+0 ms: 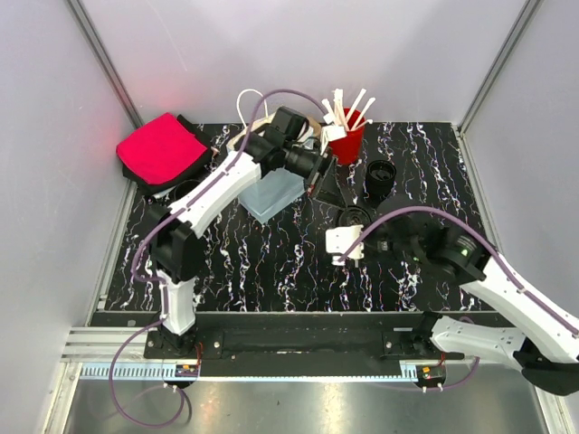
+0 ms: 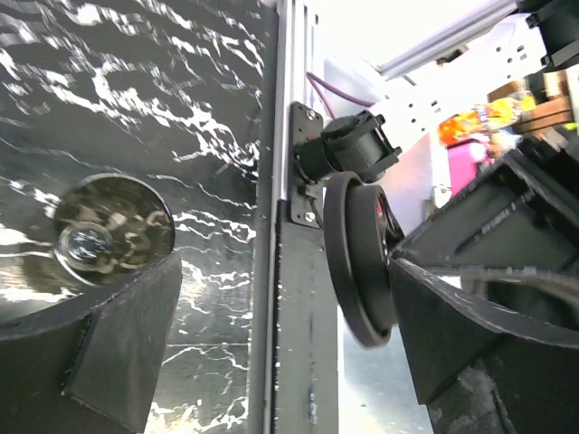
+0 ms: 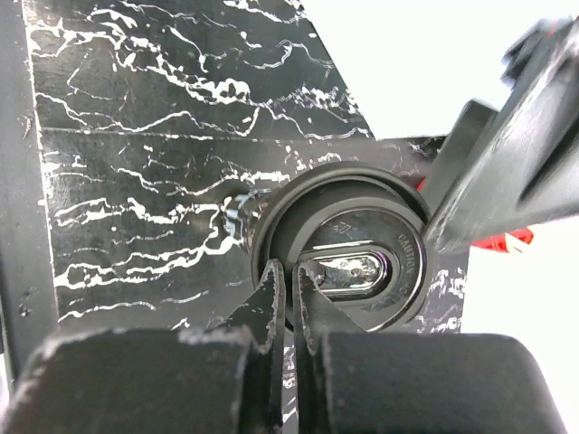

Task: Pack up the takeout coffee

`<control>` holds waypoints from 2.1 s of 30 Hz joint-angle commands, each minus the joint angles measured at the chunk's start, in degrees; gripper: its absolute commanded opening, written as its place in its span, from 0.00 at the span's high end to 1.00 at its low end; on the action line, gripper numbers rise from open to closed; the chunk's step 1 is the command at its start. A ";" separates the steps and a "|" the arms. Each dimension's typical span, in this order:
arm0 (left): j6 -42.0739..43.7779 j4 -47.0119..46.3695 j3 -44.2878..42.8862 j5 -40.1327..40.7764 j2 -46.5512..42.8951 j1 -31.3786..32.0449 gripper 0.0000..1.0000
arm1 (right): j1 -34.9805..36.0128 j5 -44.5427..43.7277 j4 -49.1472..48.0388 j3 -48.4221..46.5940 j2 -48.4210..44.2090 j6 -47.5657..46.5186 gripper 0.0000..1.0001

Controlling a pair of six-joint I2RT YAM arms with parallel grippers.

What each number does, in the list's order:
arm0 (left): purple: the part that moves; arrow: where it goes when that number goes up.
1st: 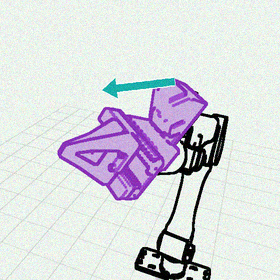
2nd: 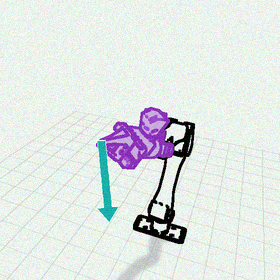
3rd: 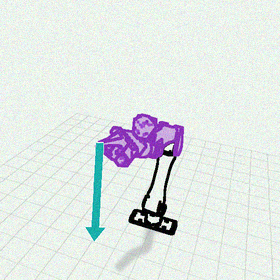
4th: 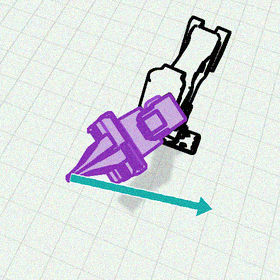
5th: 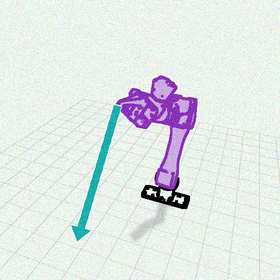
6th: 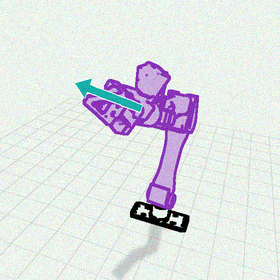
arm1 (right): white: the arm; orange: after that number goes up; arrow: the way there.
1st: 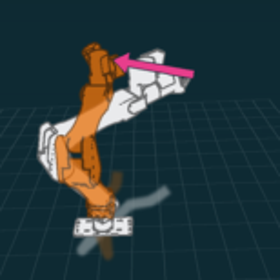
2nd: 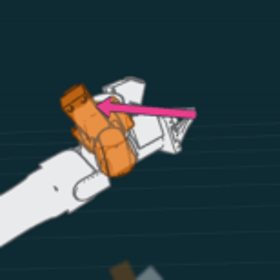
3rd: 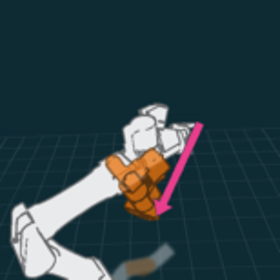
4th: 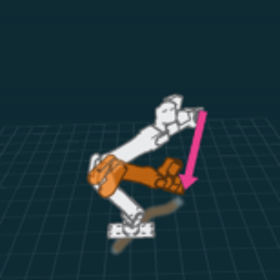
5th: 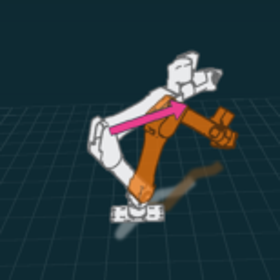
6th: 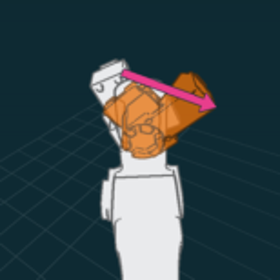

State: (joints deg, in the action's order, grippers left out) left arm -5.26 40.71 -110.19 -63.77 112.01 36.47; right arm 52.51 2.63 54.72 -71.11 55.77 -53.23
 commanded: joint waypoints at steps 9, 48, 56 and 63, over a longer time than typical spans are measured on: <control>3.06 -19.56 14.18 19.10 -19.95 -1.14 0.01 | -11.19 4.58 3.99 -1.05 -6.55 4.01 1.00; -10.11 -54.85 48.76 30.81 -15.42 1.50 0.01 | -22.89 17.41 -10.16 5.98 18.94 6.83 1.00; -14.51 -59.77 48.67 28.53 -11.29 0.53 0.07 | -24.56 18.46 -12.35 6.78 22.54 6.56 1.00; -17.41 -62.94 49.46 27.21 -10.23 0.27 0.11 | -24.74 19.51 -11.83 6.60 23.86 7.00 1.00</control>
State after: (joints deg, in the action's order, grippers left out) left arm -20.16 -15.53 -60.62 -33.93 101.23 37.01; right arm 28.08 19.84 44.36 -64.42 79.61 -46.63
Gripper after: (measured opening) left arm 0.903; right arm 0.019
